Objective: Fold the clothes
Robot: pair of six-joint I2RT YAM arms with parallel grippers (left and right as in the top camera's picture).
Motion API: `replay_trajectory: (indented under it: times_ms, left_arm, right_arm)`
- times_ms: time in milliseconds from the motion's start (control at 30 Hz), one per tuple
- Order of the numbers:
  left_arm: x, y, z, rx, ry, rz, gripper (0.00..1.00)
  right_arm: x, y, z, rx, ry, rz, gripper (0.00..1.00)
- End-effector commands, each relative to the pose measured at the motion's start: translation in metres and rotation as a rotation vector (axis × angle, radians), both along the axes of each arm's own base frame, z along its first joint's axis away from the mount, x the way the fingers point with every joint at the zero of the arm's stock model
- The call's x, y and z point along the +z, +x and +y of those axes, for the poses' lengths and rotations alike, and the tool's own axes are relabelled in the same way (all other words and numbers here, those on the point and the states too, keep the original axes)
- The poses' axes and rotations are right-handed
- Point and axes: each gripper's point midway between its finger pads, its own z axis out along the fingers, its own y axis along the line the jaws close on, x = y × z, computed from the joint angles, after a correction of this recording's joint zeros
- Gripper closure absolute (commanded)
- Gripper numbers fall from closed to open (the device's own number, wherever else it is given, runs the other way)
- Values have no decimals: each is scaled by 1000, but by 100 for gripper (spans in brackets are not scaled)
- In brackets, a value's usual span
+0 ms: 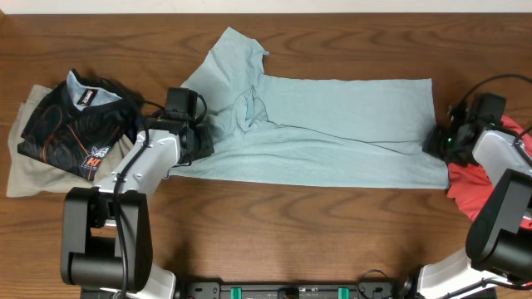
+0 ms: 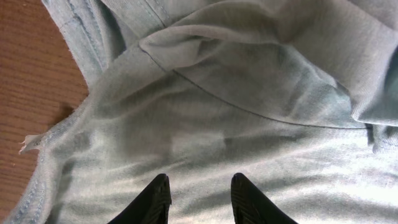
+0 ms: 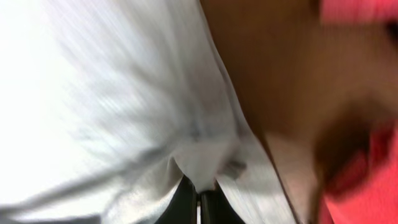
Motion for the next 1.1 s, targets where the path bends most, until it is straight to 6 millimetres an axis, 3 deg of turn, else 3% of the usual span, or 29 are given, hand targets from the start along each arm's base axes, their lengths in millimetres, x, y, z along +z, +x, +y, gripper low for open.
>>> replay_trajectory:
  times_ms: [0,100,200,467,767,933,1067]
  left_arm:
    - [-9,-8,0,-6,2,30,66]
    - [-9,-8,0,-6,3,31,66]
    - [-9,-8,0,-7,3,31,66]
    - [-9,-8,0,-7,3,30,66]
    - [-9,-8,0,-6,3,34,66]
    - [-9,-9,0,-6,3,34,66]
    - [-9,-9,0,-6,3,35,66]
  right_arm:
    - [31,36,5,-14,88,-158,78]
    - [41,48,12,5,133,-224,69]
    - [35,40,12,2,128,-184,67]
    - [5,-18,1,-55,37,98,74]
    - [2,-29,5,-40,47,144,66]
    - [-5,-42,-5,-84,-12,199,65]
    - [-9,-40,-8,-95,-30,183,65]
